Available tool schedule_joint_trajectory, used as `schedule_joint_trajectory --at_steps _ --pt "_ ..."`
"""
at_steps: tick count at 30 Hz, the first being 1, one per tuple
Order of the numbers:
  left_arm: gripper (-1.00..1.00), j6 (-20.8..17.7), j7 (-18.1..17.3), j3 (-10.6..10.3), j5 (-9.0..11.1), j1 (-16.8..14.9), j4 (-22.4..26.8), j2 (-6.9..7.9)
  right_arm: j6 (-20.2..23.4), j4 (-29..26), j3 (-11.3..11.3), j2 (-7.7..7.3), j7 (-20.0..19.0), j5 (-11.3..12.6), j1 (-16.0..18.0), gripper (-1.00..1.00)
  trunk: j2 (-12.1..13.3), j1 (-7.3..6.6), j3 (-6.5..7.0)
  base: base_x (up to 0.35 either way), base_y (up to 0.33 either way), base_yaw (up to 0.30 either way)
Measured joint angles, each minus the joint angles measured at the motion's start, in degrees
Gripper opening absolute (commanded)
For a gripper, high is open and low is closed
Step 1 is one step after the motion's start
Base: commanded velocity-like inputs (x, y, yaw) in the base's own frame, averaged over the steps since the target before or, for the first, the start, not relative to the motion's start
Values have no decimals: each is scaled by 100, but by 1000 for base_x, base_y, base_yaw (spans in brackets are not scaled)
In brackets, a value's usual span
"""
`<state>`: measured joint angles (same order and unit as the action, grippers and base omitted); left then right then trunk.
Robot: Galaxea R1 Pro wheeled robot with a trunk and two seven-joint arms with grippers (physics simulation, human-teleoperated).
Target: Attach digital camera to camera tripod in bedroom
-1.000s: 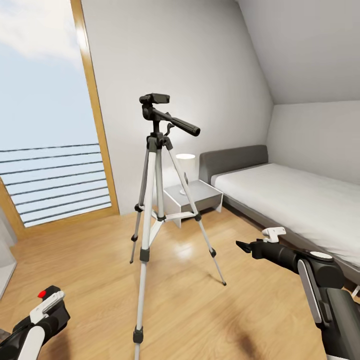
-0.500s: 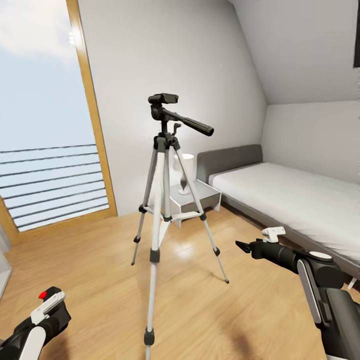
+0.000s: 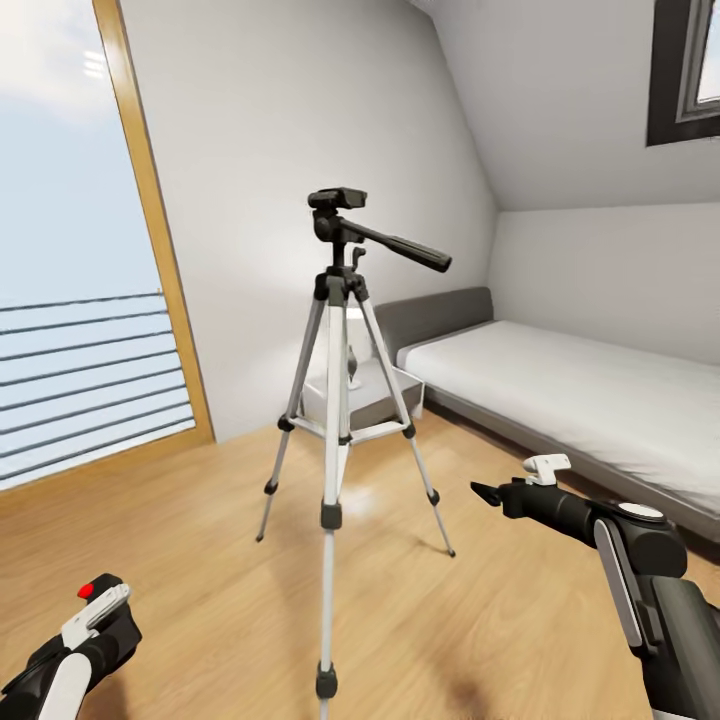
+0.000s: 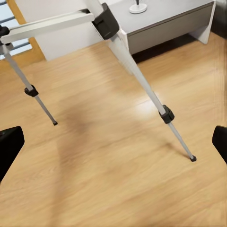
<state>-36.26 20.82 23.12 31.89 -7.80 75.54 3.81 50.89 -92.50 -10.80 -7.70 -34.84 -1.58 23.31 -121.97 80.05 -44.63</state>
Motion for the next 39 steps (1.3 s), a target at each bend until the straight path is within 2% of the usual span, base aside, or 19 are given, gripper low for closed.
schedule_joint_trajectory --at_steps 15,37,39 --pt "-100 1 -1 -14 4 0 -2 0 3 -1 -5 -4 0 0 0 100 0 -2 34 135 280 -257" --pt "-100 3 -10 -20 5 0 -4 -1 14 -2 -15 -1 1 1 1 100 0 0 56 61 68 -151" --pt "-100 1 -6 -16 7 0 1 -1 15 -1 -17 -2 1 1 2 100 79 -44 93 21 23 -138"
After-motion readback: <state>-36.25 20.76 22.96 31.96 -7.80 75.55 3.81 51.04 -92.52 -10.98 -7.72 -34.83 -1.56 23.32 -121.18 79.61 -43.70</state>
